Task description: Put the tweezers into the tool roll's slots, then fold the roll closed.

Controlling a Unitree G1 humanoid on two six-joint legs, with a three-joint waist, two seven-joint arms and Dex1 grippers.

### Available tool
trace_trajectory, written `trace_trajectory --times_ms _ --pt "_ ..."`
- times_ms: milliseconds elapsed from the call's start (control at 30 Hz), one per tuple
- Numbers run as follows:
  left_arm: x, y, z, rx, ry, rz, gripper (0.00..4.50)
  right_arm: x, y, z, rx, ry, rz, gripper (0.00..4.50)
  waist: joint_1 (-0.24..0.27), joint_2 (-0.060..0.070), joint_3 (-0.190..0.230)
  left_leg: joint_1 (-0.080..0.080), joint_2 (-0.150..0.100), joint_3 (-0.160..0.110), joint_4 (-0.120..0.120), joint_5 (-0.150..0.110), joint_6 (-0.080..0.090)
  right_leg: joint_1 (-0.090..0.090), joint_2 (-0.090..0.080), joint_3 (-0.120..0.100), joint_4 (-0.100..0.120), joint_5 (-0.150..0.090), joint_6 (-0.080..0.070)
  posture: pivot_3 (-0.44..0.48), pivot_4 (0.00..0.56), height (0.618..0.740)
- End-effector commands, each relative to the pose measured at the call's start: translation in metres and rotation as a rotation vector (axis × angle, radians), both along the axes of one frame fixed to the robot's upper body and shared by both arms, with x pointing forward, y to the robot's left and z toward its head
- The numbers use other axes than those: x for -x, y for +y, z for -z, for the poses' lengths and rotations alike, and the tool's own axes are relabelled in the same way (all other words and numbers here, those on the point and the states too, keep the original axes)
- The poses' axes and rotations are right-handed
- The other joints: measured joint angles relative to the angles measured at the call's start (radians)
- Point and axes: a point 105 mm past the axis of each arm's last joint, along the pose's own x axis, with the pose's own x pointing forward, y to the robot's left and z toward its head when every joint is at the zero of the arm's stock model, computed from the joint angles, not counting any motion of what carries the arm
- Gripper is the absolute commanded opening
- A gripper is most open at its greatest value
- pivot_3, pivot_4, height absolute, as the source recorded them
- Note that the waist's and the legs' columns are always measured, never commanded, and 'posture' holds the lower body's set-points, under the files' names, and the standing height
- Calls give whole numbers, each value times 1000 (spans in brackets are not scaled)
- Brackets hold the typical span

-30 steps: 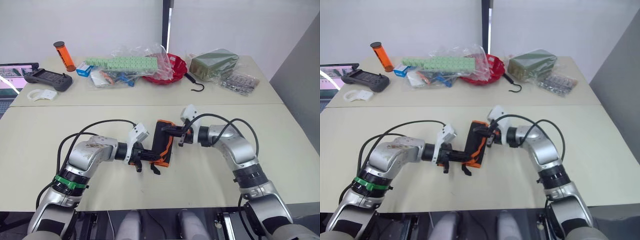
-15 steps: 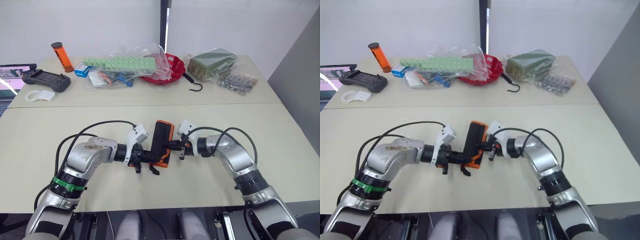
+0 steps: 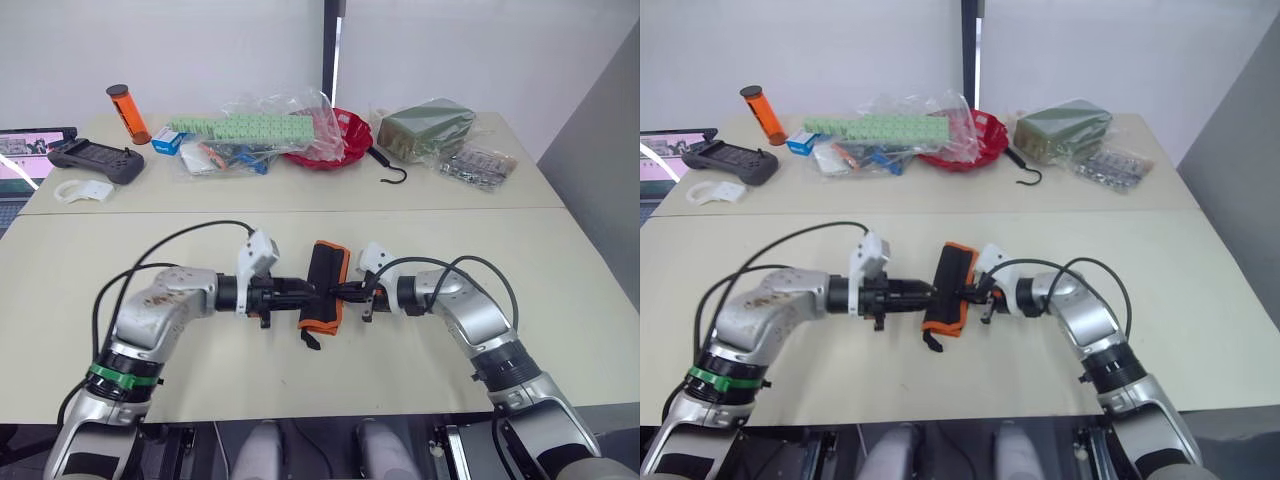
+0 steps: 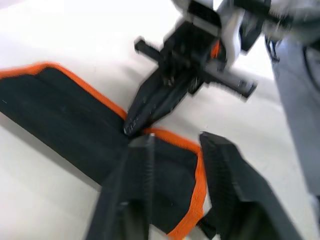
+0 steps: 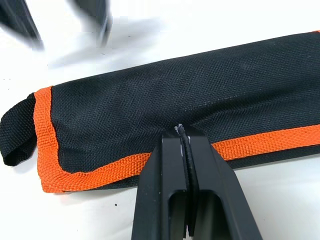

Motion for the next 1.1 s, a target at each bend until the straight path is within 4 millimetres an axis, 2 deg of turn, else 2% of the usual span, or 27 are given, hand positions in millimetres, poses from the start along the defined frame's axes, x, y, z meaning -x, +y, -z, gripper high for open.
trace_trajectory --times_ms 33,200,367,600,667,733,900,1100 --pt "3 -12 1 23 -72 50 19 7 -2 20 40 59 3 0 2 0 0 0 0 0 0 0 0 0 0 0 0 0 0 0 150 740" --pt "1 -12 25 -57 -62 43 19 7 1 13 13 39 -14 0 -1 0 0 0 0 0 0 0 0 0 0 0 0 0 0 0 150 740" --pt "4 0 54 -172 5 16 19 9 10 -6 -95 10 -53 0 -2 0 0 0 0 0 0 0 0 0 0 0 0 0 0 0 150 740" --pt "9 5 63 -220 42 15 19 11 25 -15 -194 34 -92 0 -9 1 0 2 1 0 -1 0 0 1 1 0 1 0 0 0 150 740" --pt "10 7 65 -232 41 16 19 10 26 -9 -172 43 -85 0 -10 1 -1 3 1 0 -1 0 0 1 1 0 1 0 0 0 150 740" --pt "11 8 66 -237 50 16 19 7 22 9 -100 45 -73 0 -9 1 -1 3 1 0 -1 0 0 1 1 0 2 0 0 0 150 740" --pt "14 11 68 -254 69 20 19 -15 10 35 -35 66 55 0 -17 2 -5 8 1 1 -3 0 0 4 1 0 2 0 0 0 150 740" --pt "19 14 72 -267 99 25 19 -44 -1 43 -37 43 207 0 -28 5 -9 36 3 2 -11 0 0 32 2 -1 -7 -7 5 0 150 740"
